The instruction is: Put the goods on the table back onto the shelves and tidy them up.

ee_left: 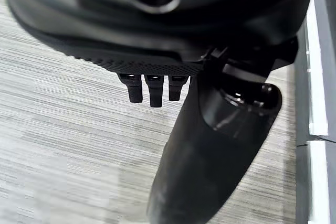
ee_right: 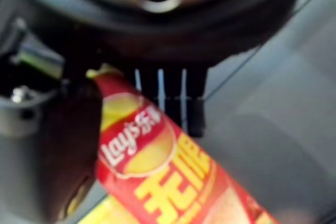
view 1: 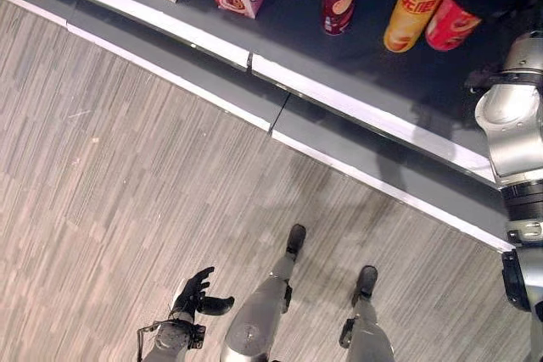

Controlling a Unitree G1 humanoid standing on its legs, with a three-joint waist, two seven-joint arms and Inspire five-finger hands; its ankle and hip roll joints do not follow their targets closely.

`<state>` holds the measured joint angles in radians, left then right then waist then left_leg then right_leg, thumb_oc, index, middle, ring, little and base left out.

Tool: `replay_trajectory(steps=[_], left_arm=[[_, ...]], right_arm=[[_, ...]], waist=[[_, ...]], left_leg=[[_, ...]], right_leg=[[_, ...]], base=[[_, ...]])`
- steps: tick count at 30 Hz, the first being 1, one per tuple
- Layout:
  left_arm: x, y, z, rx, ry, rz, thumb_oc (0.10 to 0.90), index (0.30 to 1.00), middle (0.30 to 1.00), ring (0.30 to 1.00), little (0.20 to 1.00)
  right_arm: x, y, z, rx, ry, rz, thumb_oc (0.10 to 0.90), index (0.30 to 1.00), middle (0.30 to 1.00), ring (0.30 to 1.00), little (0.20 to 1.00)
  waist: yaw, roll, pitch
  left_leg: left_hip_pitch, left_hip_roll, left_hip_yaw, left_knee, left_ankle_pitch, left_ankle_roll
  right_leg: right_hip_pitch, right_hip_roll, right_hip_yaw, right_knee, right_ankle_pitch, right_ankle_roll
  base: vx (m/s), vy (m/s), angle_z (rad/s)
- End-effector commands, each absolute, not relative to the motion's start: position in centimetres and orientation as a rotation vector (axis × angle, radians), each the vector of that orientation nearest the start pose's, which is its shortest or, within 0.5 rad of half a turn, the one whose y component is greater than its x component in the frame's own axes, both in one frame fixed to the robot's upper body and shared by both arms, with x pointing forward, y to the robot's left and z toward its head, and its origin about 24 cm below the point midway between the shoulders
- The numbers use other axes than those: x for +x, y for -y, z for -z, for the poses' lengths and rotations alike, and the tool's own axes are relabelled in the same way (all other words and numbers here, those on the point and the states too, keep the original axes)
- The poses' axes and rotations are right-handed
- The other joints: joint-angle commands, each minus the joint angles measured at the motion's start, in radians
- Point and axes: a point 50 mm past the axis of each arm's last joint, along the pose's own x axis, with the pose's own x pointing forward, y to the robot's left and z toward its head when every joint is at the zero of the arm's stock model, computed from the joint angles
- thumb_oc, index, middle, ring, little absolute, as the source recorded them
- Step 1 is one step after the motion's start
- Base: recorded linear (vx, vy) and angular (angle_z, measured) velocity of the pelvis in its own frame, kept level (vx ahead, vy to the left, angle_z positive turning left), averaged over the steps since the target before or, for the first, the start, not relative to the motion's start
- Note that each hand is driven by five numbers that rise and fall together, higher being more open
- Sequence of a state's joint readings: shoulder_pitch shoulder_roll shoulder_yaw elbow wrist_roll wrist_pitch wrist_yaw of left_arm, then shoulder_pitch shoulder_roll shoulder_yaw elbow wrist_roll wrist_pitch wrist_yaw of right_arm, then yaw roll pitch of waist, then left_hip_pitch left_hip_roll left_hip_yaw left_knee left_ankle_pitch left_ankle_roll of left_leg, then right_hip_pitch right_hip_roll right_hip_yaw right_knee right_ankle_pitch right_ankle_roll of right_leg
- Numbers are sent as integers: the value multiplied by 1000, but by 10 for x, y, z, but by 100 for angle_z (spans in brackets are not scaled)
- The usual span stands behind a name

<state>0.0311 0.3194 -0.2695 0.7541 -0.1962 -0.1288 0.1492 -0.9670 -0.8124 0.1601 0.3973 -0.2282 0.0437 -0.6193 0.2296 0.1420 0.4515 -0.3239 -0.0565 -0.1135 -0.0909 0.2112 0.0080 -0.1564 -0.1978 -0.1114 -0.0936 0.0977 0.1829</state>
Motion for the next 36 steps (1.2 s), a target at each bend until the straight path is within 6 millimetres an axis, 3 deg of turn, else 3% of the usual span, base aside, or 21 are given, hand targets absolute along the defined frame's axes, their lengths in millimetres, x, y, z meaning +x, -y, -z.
replay_trajectory(steps=[1,8,17,36], left_arm=[[152,-244,112,315,-741,-166,800,900,900,900,900],[156,-239,112,321,-732,-149,800,900,900,900,900],[163,-237,106,312,-687,-149,800,900,900,900,900],[162,-238,106,325,-689,-152,800,900,900,900,900]], right_arm=[[305,253,-370,-800,1094,899,400,300,300,300,300],[299,261,-363,-803,1092,956,400,300,300,300,300],[316,272,-337,-722,954,926,400,300,300,300,300],[326,289,-327,-665,853,958,400,300,300,300,300]], waist=[[-12,-22,-89],[-23,-22,-79],[-29,-25,-64],[-27,-26,-60]], left_leg=[[18,34,-26,4,-96,-75],[5,32,-39,4,-98,-75],[-2,32,-38,4,-97,-75],[-8,30,-40,4,-101,-76]], right_leg=[[-28,19,-47,10,-27,-16],[-34,19,-54,11,-31,-14],[-42,17,-58,10,-28,-11],[-51,15,-58,11,-26,-9]], base=[[13,-40,8],[6,-14,-1],[1,-8,-5],[1,-2,1]])
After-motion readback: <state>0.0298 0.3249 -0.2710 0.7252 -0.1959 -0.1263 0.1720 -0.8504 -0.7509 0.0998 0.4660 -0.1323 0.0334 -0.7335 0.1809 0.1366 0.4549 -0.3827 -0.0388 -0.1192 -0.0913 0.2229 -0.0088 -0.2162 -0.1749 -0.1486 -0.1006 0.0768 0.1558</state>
